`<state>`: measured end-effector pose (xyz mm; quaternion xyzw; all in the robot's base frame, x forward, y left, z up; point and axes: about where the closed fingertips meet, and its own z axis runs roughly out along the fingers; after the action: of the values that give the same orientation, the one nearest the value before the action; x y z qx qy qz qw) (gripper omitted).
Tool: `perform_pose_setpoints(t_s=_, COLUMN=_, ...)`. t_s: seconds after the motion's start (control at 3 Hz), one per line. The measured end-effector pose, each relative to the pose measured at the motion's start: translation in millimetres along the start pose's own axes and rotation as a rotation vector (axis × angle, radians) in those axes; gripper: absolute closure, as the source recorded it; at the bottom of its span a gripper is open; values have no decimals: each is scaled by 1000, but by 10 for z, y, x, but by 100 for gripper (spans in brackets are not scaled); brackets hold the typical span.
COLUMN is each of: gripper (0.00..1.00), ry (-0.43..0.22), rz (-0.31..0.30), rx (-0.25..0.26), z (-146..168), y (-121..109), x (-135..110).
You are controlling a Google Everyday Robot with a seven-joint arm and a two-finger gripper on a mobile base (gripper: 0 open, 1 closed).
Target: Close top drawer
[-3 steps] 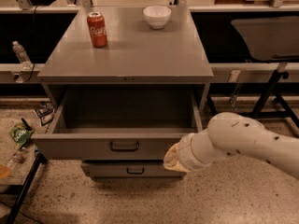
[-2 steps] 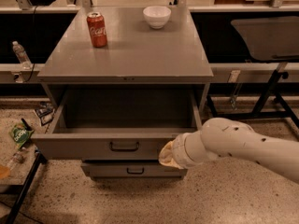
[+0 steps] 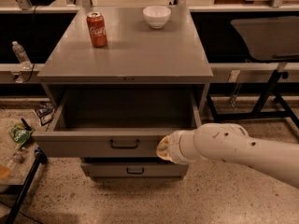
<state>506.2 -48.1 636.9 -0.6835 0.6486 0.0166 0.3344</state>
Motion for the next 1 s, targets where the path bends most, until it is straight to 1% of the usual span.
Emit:
perform_pose_setpoints(t_s=0.33, gripper=100, ry=3, rz=-31, rx=56, z=119, y=-275, x=16)
perform_pose_setpoints(t_s=0.67, gripper=100, ry=-4, rz=-55, rx=73, z=224, y=-475, x=27)
perform_pose_setpoints(t_s=1.0, gripper=100, ry=17, rz=-111, rx=79, z=364, y=-687, x=42)
